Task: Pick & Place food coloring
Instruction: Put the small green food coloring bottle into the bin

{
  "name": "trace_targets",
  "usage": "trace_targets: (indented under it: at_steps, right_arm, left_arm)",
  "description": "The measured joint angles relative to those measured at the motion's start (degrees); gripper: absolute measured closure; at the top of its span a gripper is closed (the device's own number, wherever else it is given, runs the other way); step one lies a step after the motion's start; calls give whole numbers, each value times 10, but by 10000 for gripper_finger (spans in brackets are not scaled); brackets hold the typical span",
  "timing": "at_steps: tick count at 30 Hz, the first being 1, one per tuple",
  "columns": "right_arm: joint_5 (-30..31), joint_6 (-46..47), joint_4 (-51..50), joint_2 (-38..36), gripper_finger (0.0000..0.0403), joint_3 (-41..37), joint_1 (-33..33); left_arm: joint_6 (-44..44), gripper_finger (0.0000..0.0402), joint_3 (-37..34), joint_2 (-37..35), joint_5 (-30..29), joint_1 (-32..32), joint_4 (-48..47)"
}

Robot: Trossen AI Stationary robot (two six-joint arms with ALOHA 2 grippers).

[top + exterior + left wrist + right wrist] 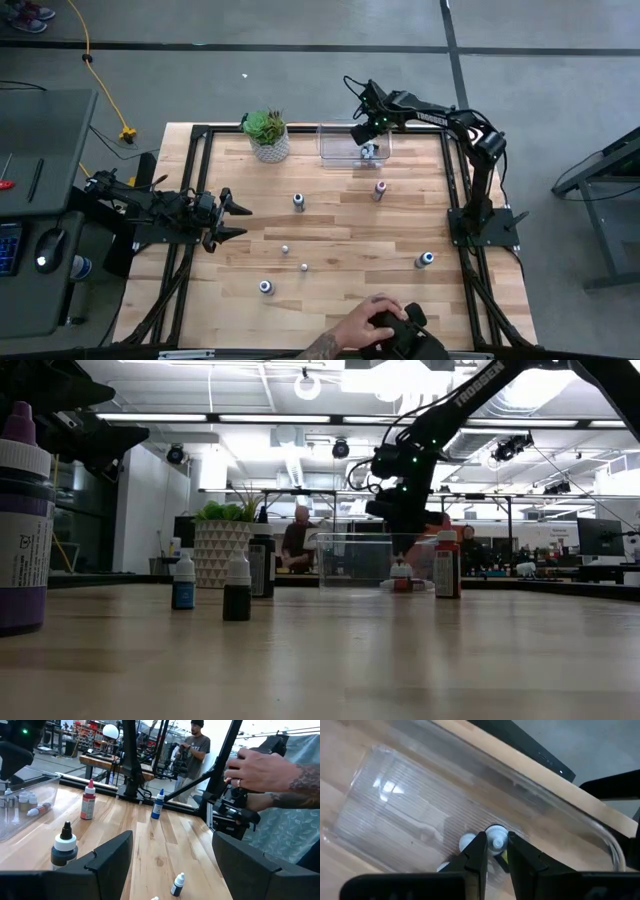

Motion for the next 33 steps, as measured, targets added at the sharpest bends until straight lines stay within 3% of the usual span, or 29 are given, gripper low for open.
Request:
trace_targets:
  at_steps: [23, 33]
  right_arm:
    - [-10, 25, 42, 2, 341, -26, -1]
    - [-45, 36, 43, 27, 344, -25, 5]
  left_arm:
    - [0, 130, 0, 0, 0, 0, 0]
    - [0, 130, 0, 0, 0, 0, 0]
